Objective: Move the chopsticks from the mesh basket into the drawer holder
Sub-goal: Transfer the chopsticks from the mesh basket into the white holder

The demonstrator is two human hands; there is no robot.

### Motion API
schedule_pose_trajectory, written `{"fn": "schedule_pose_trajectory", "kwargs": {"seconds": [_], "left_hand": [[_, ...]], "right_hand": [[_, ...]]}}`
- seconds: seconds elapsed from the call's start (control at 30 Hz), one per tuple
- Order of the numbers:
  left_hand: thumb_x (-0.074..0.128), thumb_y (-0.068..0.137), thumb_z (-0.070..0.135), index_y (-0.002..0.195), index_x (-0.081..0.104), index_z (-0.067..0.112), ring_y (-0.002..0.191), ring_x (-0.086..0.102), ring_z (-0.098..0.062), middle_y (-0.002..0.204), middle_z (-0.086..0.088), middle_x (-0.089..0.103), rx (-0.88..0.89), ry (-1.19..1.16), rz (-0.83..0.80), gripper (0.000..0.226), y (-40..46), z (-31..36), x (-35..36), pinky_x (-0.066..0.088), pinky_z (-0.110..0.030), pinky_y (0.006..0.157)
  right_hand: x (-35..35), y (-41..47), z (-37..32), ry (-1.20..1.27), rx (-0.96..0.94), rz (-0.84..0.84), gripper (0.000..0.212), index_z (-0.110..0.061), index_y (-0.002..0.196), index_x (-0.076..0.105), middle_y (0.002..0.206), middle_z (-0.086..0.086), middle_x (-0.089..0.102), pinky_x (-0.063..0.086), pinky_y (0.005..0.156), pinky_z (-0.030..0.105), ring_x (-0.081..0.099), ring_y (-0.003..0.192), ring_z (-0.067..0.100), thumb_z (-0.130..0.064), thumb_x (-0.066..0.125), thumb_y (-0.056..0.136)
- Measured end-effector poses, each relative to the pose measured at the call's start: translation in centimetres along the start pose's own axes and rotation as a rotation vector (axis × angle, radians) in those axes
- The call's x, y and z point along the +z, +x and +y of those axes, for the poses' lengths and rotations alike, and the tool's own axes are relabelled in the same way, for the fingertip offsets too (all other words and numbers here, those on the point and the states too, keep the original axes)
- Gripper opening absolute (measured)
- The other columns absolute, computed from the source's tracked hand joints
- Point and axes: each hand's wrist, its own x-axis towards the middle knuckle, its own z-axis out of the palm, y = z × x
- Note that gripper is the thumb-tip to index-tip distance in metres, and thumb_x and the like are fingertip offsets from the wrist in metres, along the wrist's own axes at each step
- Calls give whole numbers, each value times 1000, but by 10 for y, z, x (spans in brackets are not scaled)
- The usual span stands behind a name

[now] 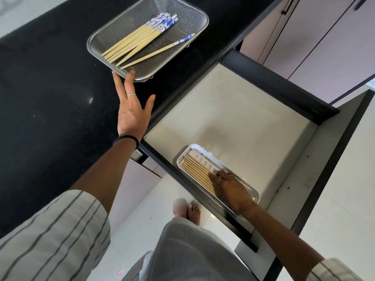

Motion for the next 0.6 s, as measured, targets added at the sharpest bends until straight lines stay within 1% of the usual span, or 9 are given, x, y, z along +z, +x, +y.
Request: {"fn": "schedule_pose_trajectory", "kwargs": {"seconds": [0.17,0.3,0.43,0.5,0.57,0.6], "left_hand": [[60,94,32,149,21,20,135,41,-30,160,-14,-4,1,-4,2,68,0,0,0,40,-32,101],[60,94,31,150,20,19,133,43,-29,160,-15,-5,-9,8,3,70,0,1,0,38,-26,99],[60,94,31,150,20,21,133,42,-28,160,-14,-5,-19,4,0,70,0,1,1,36,-23,98],[60,94,31,150,19,21,134,42,-28,160,-13,-5,-21,6,-1,70,0,1,0,38,-25,98],[60,94,31,150,19,21,134,42,-29,160,-14,-5,-17,9,0,70,0,1,0,39,-30,100],[60,94,31,150,19,21,134,42,-30,160,-14,-5,-14,11,0,70,0,1,0,39,-29,100]], "right_hand": [[0,-2,3,-20,-32,6,69,-26,149,22,153,4,30,37,113,36,36,138,23,-18,59,91],[1,-5,6,29,-58,38,64,-23,146,31,149,4,37,40,110,34,41,134,23,-19,61,90],[1,-7,7,9,-69,37,65,-24,147,31,152,3,34,36,113,34,38,137,23,-19,62,90],[0,-8,6,-3,-84,43,65,-24,147,31,154,3,32,35,114,34,37,138,23,-18,62,90],[-2,-8,6,-38,-133,51,67,-25,148,27,157,1,26,30,116,32,33,141,22,-17,61,90],[-4,-7,6,-56,-165,52,69,-27,150,23,159,-2,21,27,118,30,28,143,20,-16,59,91]]}}
